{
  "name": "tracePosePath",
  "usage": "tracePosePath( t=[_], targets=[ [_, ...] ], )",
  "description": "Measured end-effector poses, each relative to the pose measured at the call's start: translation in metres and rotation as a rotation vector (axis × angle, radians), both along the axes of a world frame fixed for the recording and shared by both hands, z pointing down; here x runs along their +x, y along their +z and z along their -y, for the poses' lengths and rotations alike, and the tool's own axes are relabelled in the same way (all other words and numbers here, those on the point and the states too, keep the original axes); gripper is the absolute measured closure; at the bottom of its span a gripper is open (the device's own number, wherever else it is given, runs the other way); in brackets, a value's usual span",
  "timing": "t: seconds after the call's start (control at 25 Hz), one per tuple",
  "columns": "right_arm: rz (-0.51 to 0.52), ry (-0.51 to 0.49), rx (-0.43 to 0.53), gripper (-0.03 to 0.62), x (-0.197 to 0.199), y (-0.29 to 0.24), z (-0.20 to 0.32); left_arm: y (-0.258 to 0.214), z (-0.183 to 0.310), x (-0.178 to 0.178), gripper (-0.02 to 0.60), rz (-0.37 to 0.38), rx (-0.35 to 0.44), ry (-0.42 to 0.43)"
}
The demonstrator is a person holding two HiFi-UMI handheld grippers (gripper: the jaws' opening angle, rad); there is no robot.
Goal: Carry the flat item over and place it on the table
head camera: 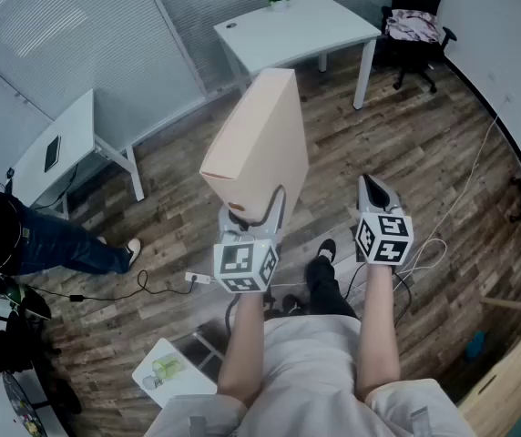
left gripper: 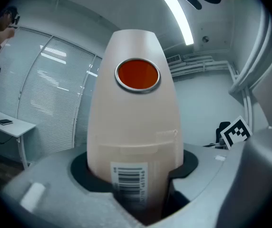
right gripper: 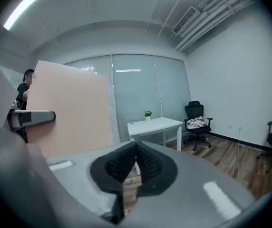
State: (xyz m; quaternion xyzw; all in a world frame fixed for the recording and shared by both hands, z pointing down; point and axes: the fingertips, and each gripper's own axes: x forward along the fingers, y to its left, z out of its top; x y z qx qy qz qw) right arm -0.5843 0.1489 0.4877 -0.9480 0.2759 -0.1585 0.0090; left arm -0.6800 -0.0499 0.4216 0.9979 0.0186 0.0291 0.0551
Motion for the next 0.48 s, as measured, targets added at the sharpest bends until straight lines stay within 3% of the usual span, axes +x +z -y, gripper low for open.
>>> tracePosePath(
  t=[0.28,0.48],
  targets=[
    [-0.010,0.028,0.008,0.592,0.012,-0.005,0.004,-0.008,0.020,0.002,0.279,-0.044,-0.033,-0.021],
    [-0.052,-0.015,0.004,0.592,0.034,-0.011,0.013,-0.006,0.022,0.024,0.279,-0.059,-0.033,-0.049]
  ],
)
